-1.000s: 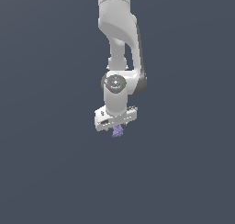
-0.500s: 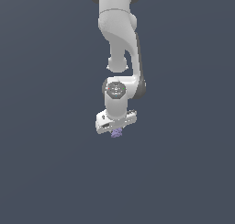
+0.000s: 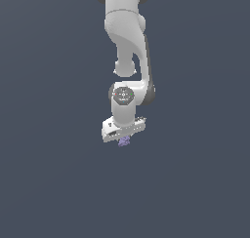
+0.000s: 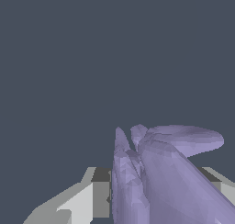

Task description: Pick up the object and move it to a goal position.

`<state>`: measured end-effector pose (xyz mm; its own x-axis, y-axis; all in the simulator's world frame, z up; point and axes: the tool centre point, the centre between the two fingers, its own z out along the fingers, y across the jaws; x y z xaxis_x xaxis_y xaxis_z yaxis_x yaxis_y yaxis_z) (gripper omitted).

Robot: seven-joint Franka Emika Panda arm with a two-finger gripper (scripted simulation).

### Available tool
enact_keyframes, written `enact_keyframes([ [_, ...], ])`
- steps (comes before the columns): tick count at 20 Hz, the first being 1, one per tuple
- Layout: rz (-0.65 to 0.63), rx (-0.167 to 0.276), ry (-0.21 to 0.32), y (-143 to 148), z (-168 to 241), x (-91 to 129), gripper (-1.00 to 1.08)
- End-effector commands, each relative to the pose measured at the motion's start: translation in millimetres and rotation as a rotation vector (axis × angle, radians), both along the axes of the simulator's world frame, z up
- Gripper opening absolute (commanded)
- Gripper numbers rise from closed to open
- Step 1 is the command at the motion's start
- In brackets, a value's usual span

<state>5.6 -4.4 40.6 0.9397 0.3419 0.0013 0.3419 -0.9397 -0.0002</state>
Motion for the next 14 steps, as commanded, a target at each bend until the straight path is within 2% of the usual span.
enact_keyframes([
  [1,0.000,0.000,0.000,0,1,0,-1.00],
  [8,0.000,0.000,0.000,-1,19,-5,-1.00],
  [14,0.000,0.000,0.000,-2,55,-14,-1.00],
])
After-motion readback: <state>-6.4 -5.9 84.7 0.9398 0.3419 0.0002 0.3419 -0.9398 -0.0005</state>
